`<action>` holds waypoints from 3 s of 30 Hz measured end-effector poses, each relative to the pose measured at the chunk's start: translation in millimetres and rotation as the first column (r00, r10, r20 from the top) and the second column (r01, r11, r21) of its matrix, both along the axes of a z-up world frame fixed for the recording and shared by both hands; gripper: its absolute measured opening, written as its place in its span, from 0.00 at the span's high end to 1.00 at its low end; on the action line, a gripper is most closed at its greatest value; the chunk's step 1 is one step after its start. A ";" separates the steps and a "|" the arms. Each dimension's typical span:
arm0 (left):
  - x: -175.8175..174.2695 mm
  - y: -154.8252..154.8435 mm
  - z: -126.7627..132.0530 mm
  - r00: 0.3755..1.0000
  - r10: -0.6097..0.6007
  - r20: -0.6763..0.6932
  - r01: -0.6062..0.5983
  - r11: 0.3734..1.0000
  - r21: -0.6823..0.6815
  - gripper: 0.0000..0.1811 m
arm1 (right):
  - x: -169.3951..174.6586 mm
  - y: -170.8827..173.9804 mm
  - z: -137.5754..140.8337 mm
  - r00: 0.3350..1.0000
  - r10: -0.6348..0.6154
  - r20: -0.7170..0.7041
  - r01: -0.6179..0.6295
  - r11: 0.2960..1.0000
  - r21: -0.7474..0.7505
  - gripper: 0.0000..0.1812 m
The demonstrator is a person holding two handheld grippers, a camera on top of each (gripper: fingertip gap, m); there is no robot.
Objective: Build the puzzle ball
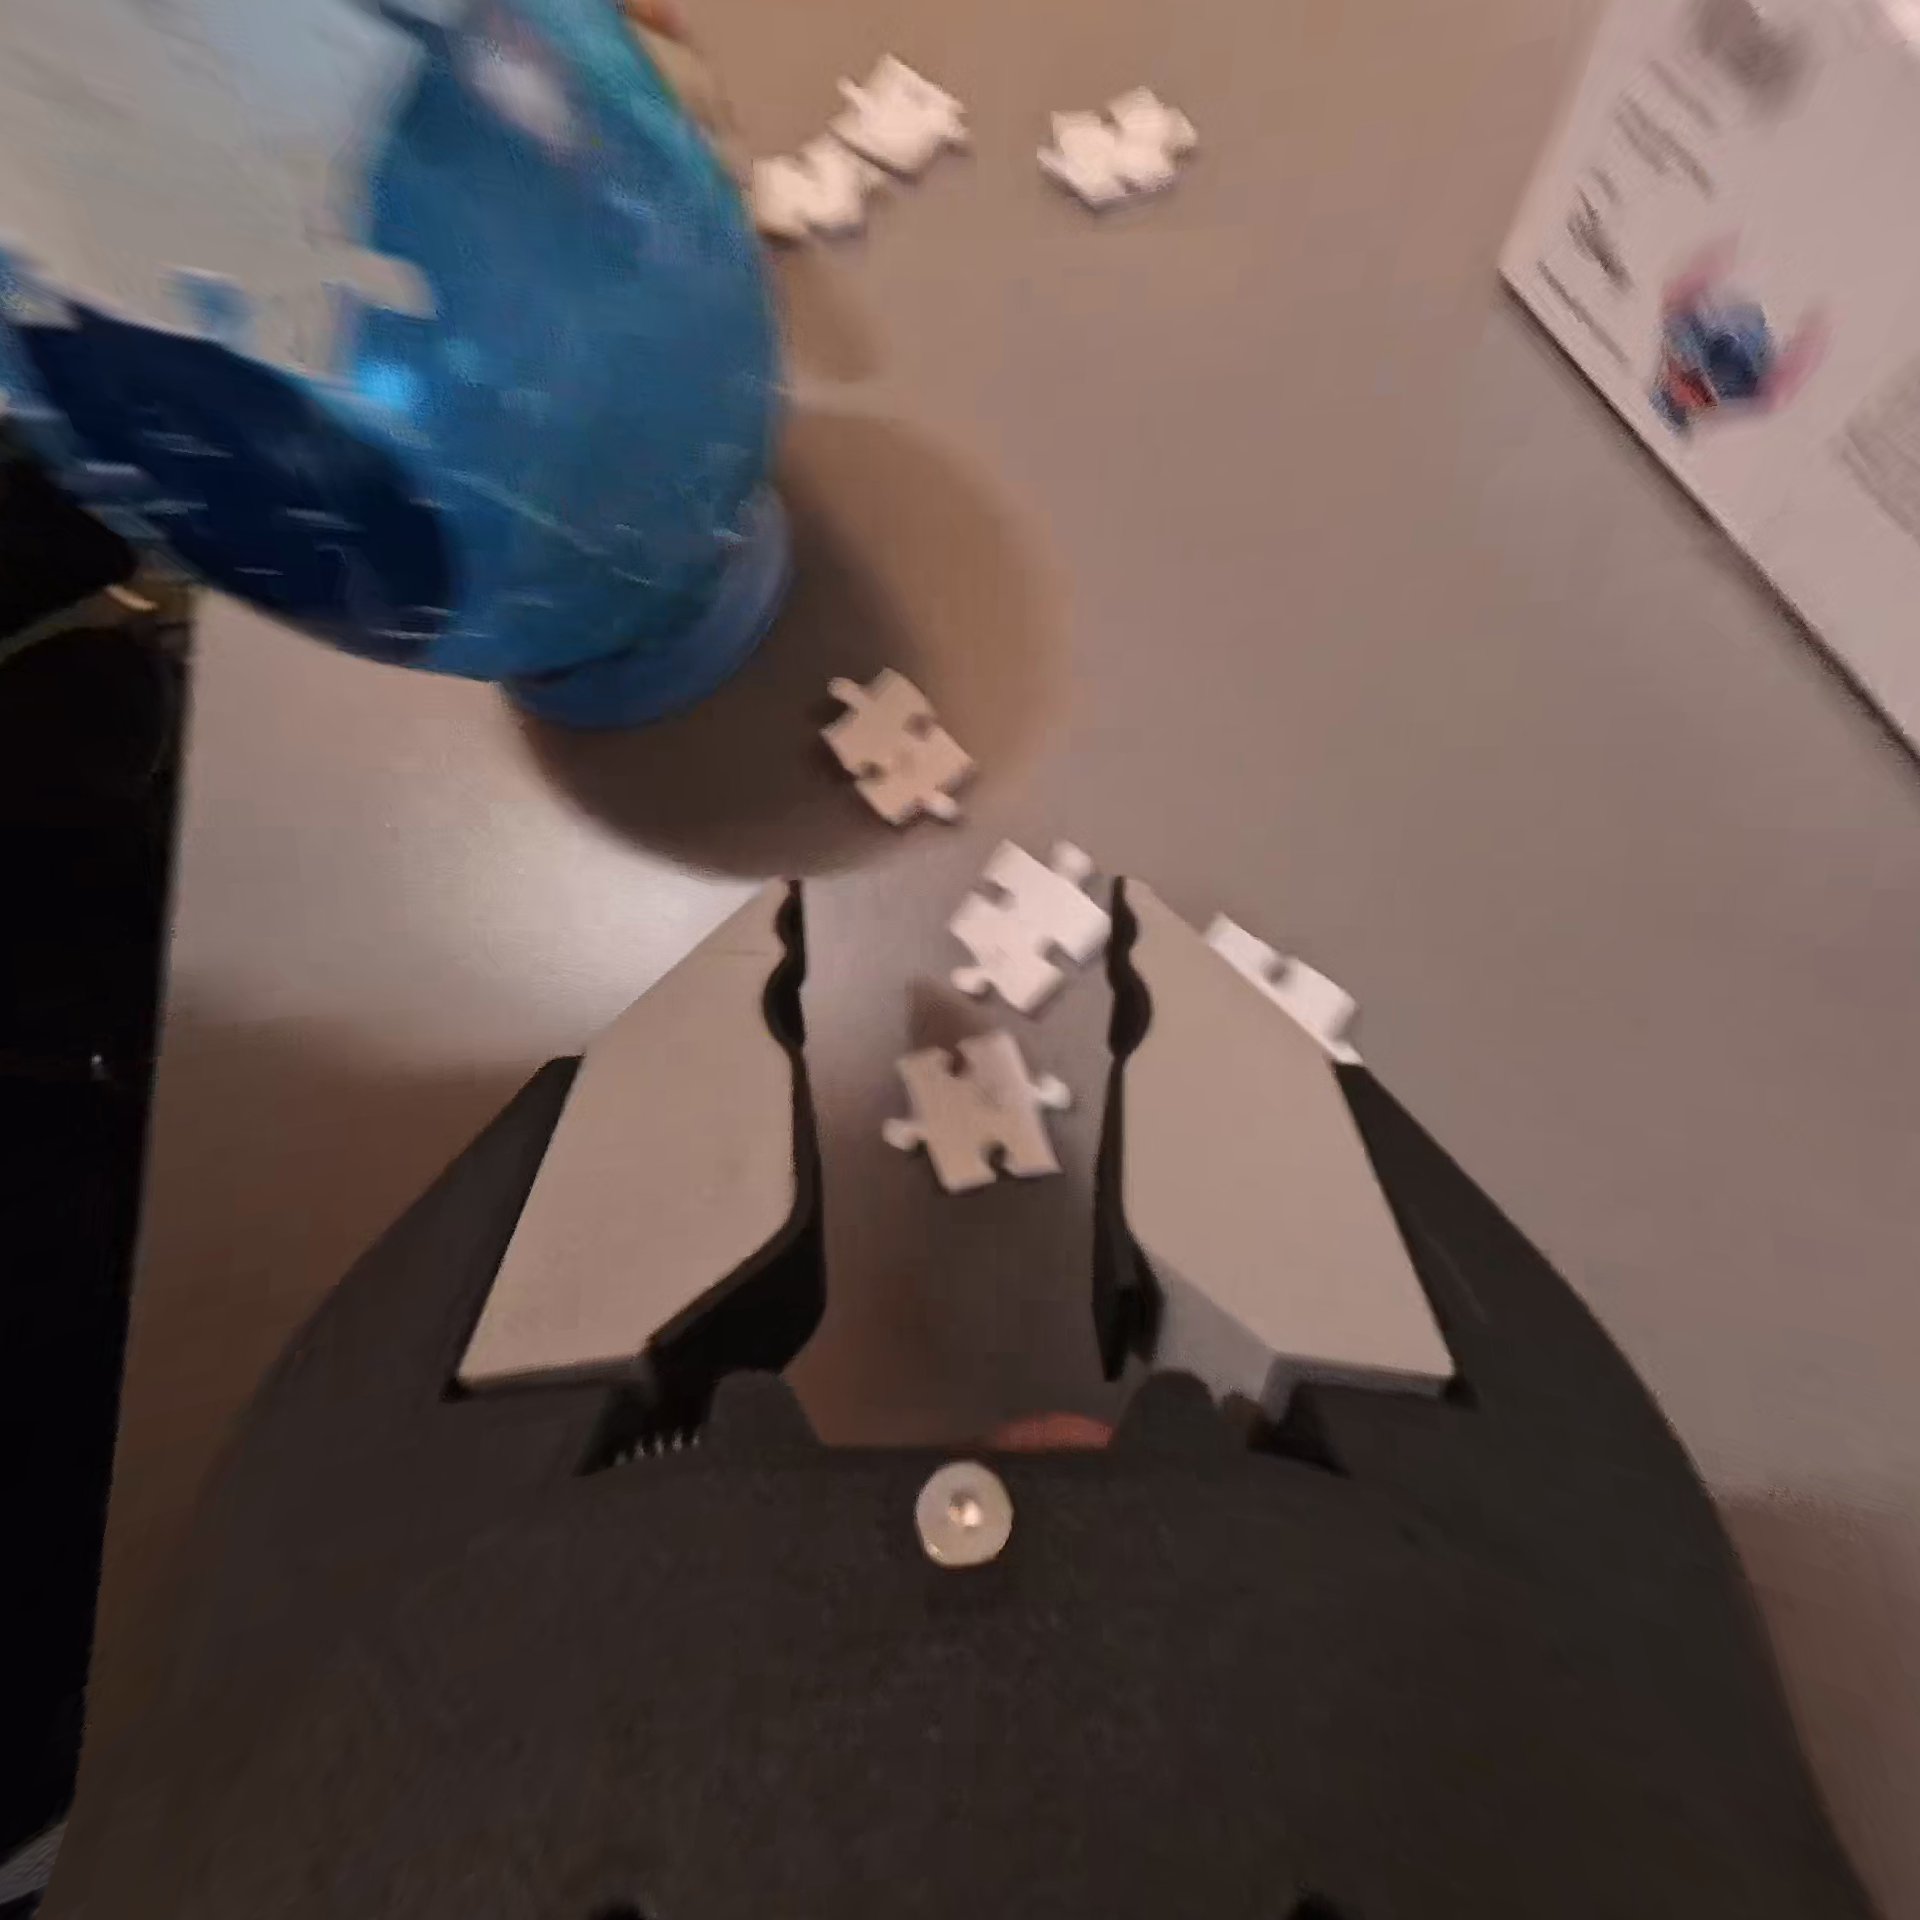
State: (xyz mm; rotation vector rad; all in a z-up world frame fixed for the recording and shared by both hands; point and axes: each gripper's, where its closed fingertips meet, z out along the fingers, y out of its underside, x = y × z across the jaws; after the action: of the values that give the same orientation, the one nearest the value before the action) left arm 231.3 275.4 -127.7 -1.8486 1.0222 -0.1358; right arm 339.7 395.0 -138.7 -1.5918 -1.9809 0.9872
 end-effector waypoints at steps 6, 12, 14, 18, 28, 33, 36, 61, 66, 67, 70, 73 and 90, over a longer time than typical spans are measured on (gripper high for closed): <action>8.9 4.0 -3.9 0.999 -0.034 0.002 0.034 0.999 0.029 0.43 | -22.7 -70.4 11.9 0.963 0.197 -0.185 -0.165 0.971 0.175 0.33; 12.2 8.5 -4.6 0.999 -0.039 0.003 0.038 0.997 0.066 0.42 | -48.4 -85.2 26.4 0.917 0.188 -0.351 -0.088 0.956 0.280 0.30; 12.2 8.0 -4.5 0.999 -0.034 0.006 0.033 0.997 0.065 0.42 | -55.3 -87.2 28.6 0.912 0.193 -0.361 -0.076 0.946 0.315 0.32; 11.9 3.9 -5.0 0.999 0.001 0.032 -0.002 0.999 0.032 0.43 | -58.9 -96.6 27.4 0.910 0.218 -0.352 -0.117 0.951 0.288 0.36; 22.4 -19.4 18.6 0.946 0.113 0.303 -0.079 0.990 -0.120 0.46 | -51.9 -108.1 30.8 0.919 0.216 -0.330 -0.257 0.962 -0.086 0.36; 19.9 -22.9 19.2 0.939 0.141 0.315 -0.110 0.987 -0.116 0.46 | -53.2 -109.2 27.3 0.919 0.227 -0.323 -0.268 0.959 -0.089 0.37; 17.6 -23.7 19.8 0.938 0.148 0.315 -0.122 0.987 -0.100 0.48 | -52.8 -107.3 27.8 0.918 0.225 -0.328 -0.262 0.962 -0.074 0.38; 16.8 -23.3 22.8 0.949 0.148 0.280 -0.166 0.985 0.044 0.52 | -53.0 -102.0 24.7 0.907 0.230 -0.353 -0.225 0.973 0.055 0.39; 16.7 -26.8 26.0 0.947 0.132 0.291 -0.157 0.986 0.061 0.53 | -49.0 -99.5 29.1 0.906 0.229 -0.355 -0.219 0.973 0.070 0.40; 15.5 -28.3 26.3 0.948 0.132 0.291 -0.157 0.986 0.063 0.53 | -45.6 -95.3 31.8 0.907 0.225 -0.357 -0.208 0.974 0.084 0.40; 7.1 -33.2 27.0 0.945 0.157 0.287 -0.185 0.980 0.071 0.53 | -26.7 -61.6 39.1 0.918 0.175 -0.356 -0.118 0.977 0.176 0.43; -1.2 -38.2 27.8 0.942 0.172 0.287 -0.200 0.977 0.073 0.53 | -0.2 -11.9 39.2 0.946 0.052 -0.319 0.011 0.981 0.193 0.56; -62.6 -24.9 103.0 0.880 0.423 0.216 -0.434 0.901 0.002 0.64 | -3.0 16.6 -29.3 0.999 -0.029 0.019 0.026 0.990 0.140 0.79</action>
State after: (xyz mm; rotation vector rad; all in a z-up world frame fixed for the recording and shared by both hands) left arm 168.7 250.5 -24.8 -1.9220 0.4475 -0.0369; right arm 336.7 411.7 -168.1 -1.5547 -1.9901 0.8047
